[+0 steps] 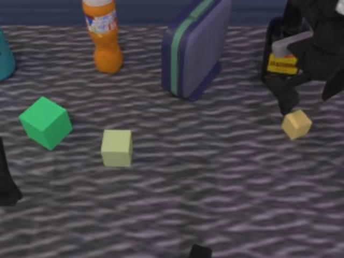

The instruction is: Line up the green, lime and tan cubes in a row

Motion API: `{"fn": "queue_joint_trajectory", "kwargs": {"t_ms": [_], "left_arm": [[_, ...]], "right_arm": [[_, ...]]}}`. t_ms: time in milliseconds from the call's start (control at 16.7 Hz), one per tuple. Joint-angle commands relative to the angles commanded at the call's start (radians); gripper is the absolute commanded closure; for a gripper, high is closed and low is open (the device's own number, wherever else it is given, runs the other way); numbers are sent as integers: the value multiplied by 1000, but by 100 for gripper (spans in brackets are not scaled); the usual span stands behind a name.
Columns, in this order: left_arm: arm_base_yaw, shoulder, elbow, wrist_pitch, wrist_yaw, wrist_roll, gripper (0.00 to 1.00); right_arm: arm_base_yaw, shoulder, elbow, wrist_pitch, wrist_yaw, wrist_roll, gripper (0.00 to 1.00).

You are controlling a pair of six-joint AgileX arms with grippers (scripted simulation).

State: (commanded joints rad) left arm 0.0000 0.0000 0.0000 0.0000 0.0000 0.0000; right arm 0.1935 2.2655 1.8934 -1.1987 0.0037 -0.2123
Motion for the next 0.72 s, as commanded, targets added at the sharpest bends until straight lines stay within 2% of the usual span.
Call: {"fn": "queue_joint_trajectory", "kwargs": {"t_ms": [300, 720], "left_arm": [[0, 0, 0, 0, 0, 0, 0], [0, 0, 0, 0, 0, 0, 0]], "right_arm": [[-2, 13, -34, 42, 0, -1, 0], [1, 103, -184, 288, 1, 2, 0]]}}
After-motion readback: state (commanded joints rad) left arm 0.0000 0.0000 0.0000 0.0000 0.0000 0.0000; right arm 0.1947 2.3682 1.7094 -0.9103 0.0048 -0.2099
